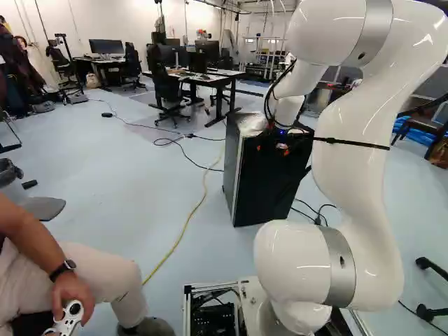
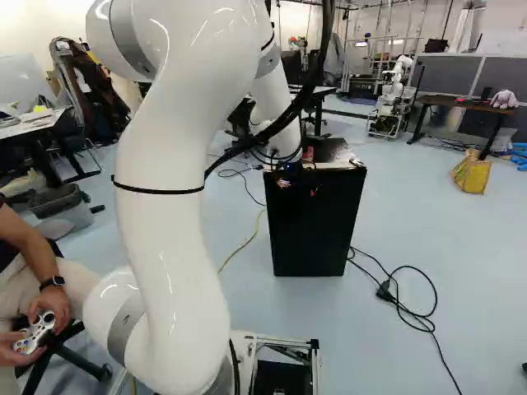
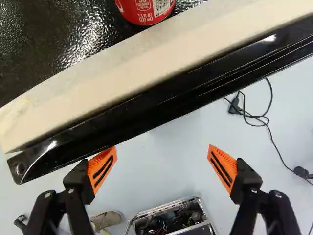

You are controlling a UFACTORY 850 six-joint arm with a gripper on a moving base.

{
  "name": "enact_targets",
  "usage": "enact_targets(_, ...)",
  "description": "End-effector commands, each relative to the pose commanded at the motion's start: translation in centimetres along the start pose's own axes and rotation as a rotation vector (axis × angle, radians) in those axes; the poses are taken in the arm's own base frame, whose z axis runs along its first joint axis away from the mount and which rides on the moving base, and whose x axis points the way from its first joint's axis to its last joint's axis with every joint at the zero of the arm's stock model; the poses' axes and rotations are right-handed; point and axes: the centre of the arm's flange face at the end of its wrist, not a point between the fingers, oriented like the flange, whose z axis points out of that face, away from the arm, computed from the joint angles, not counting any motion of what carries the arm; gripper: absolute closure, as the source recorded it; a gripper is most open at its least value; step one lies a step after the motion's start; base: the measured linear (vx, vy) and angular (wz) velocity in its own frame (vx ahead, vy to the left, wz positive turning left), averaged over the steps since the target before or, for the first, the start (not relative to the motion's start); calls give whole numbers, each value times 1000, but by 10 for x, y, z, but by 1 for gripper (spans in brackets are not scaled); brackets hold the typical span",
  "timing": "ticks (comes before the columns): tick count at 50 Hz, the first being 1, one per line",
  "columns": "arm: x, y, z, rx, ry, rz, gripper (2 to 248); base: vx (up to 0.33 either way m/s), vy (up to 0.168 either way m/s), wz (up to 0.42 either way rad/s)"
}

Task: Grab a drink from the fridge

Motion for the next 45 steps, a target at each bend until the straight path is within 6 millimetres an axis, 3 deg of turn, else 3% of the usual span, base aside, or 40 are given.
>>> enact_targets(25,-35,3,-17,-2,-10,2,3,0,0,0)
enact_targets(45,-60,4,-34,-4,96,0,3,0,0,0)
